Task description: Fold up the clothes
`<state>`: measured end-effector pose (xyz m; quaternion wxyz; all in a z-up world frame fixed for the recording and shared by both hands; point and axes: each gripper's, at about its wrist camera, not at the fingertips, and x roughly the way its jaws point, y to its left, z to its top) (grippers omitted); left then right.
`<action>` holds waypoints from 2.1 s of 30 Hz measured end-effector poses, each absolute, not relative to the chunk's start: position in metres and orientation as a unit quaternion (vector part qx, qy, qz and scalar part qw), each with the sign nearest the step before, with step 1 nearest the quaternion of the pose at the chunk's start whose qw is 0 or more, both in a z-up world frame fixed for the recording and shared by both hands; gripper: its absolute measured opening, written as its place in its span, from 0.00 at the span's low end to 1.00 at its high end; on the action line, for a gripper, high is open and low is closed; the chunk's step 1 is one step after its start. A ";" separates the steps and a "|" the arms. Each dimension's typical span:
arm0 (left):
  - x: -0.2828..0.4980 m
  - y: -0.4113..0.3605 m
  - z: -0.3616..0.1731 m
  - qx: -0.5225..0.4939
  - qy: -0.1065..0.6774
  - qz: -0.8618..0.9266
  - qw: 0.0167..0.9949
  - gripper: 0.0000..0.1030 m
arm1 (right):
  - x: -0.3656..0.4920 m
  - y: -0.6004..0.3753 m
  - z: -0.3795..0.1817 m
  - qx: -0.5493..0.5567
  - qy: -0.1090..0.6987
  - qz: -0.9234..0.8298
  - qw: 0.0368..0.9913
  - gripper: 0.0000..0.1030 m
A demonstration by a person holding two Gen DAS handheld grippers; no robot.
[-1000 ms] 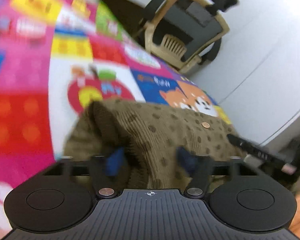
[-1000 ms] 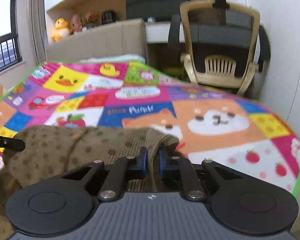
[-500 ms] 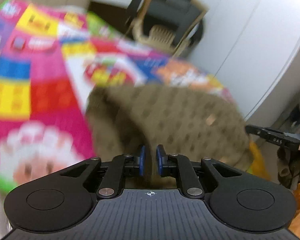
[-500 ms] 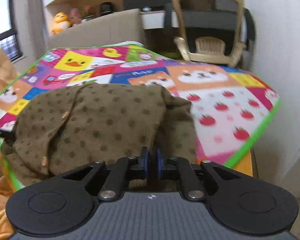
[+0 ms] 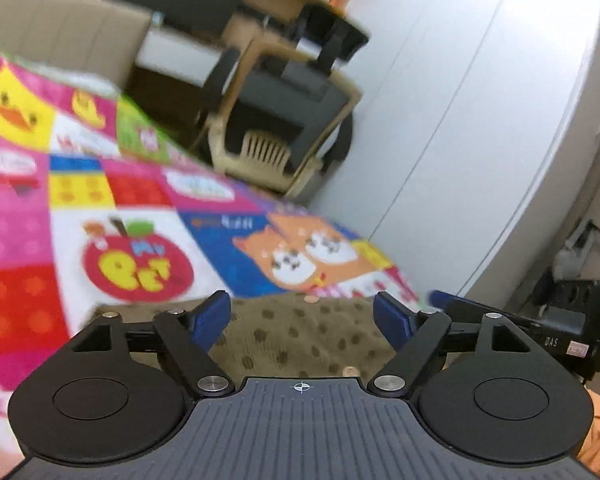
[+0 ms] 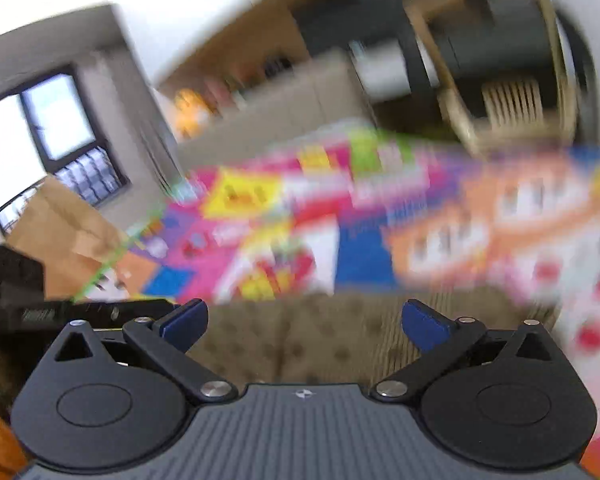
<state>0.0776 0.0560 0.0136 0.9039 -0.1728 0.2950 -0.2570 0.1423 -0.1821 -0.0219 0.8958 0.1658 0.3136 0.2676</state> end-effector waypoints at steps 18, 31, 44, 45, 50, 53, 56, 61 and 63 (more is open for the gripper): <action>0.092 0.045 -0.036 -0.146 0.388 -0.233 0.880 0.91 | 0.085 -0.167 -0.058 -0.050 0.366 0.159 0.916 1.00; 0.051 0.117 -0.029 -0.147 0.406 -0.121 0.894 0.94 | 0.080 -0.157 -0.058 -0.063 0.364 0.139 0.919 1.00; 0.050 0.107 -0.041 -0.155 0.413 -0.174 0.880 0.50 | 0.060 -0.143 -0.029 -0.098 0.300 0.144 0.938 1.00; 0.048 0.106 -0.040 -0.151 0.412 -0.173 0.882 0.49 | 0.055 -0.140 -0.024 -0.104 0.282 0.148 0.942 1.00; 0.041 0.100 -0.038 -0.124 0.408 -0.167 0.889 0.47 | 0.057 -0.115 -0.043 -0.144 0.316 0.172 0.922 1.00; 0.038 0.103 -0.037 -0.118 0.406 -0.163 0.891 0.48 | 0.057 -0.115 -0.054 -0.140 0.317 0.167 0.923 1.00; 0.038 0.105 -0.036 -0.115 0.404 -0.160 0.893 0.53 | 0.060 -0.119 -0.054 -0.122 0.326 0.169 0.922 1.00; 0.045 0.106 -0.034 -0.106 0.400 -0.163 0.896 0.56 | 0.058 -0.121 -0.056 -0.117 0.321 0.169 0.925 1.00; 0.052 0.110 -0.031 -0.106 0.393 -0.160 0.899 0.57 | 0.058 -0.121 -0.058 -0.113 0.319 0.169 0.926 1.00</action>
